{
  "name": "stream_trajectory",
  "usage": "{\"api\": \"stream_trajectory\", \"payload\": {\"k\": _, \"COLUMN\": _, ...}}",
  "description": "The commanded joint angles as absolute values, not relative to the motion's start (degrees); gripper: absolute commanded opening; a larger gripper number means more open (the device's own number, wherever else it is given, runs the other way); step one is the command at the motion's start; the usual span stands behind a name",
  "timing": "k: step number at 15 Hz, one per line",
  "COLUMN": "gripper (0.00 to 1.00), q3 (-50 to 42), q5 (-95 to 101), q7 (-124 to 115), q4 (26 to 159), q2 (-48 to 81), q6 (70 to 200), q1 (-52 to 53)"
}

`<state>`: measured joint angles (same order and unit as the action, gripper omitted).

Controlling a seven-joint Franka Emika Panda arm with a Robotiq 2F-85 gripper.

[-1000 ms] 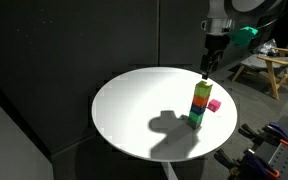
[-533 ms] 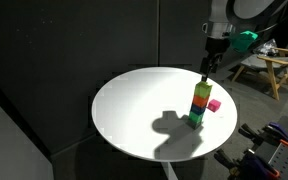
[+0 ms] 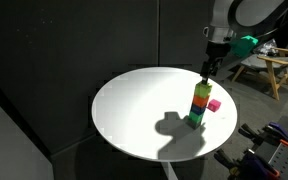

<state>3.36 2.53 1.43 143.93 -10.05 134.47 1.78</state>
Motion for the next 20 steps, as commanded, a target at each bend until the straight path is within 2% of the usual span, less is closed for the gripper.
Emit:
{"api": "stream_trajectory", "payload": {"k": 1, "gripper": 1.0, "q3": 3.1, "q5": 3.0, "q7": 0.9, "q4": 144.5, "q2": -9.9, "q6": 136.4, "q1": 1.9}}
{"api": "stream_trajectory", "payload": {"k": 20, "gripper": 1.0, "q3": 3.5, "q5": 4.5, "q7": -1.4, "q4": 141.2, "q2": -4.8, "q6": 138.0, "q1": 1.9}}
